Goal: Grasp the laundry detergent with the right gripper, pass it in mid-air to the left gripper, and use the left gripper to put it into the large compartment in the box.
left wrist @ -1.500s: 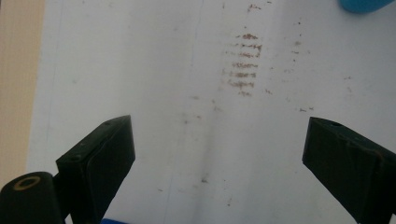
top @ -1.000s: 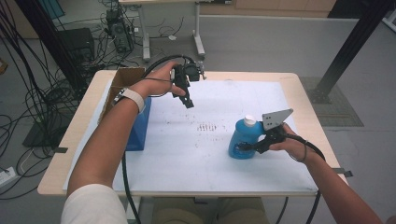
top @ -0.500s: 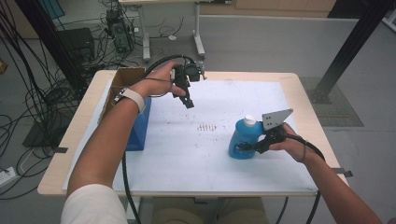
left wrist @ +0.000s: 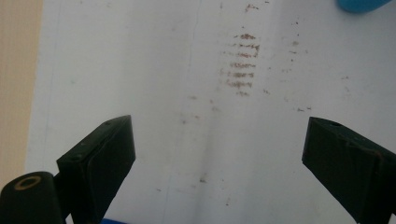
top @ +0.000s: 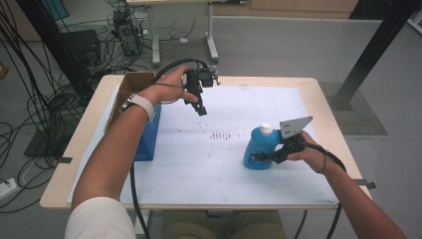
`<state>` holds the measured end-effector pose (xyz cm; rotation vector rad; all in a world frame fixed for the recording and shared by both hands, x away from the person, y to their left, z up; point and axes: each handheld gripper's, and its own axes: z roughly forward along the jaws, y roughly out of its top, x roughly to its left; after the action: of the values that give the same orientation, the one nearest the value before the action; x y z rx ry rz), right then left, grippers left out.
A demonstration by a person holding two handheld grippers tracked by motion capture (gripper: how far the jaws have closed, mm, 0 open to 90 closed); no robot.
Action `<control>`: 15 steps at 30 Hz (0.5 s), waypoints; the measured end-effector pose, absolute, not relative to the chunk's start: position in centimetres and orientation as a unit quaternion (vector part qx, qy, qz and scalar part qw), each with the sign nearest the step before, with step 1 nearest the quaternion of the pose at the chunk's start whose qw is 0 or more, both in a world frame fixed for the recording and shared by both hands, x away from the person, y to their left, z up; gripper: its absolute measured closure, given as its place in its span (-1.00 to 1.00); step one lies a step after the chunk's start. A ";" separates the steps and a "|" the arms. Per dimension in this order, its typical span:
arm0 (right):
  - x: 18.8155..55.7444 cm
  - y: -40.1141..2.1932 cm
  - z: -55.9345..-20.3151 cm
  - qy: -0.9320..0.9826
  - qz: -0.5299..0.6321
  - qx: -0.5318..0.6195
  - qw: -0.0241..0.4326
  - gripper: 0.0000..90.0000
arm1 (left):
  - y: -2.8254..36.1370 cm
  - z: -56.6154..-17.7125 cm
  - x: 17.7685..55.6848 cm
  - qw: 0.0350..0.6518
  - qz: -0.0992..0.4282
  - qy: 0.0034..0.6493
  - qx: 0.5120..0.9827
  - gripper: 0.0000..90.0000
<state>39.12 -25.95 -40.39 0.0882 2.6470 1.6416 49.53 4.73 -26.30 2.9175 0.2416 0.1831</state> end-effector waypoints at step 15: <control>39.1 -25.9 -40.3 0.852 0.522 0.028 0.014 -0.02 | 4.7 -26.2 49.6 0.102 0.064 0.078 0.990 -0.78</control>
<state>39.06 -25.91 -40.31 0.0879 2.6535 1.6265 49.59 4.74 -26.22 2.9228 0.2290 0.1882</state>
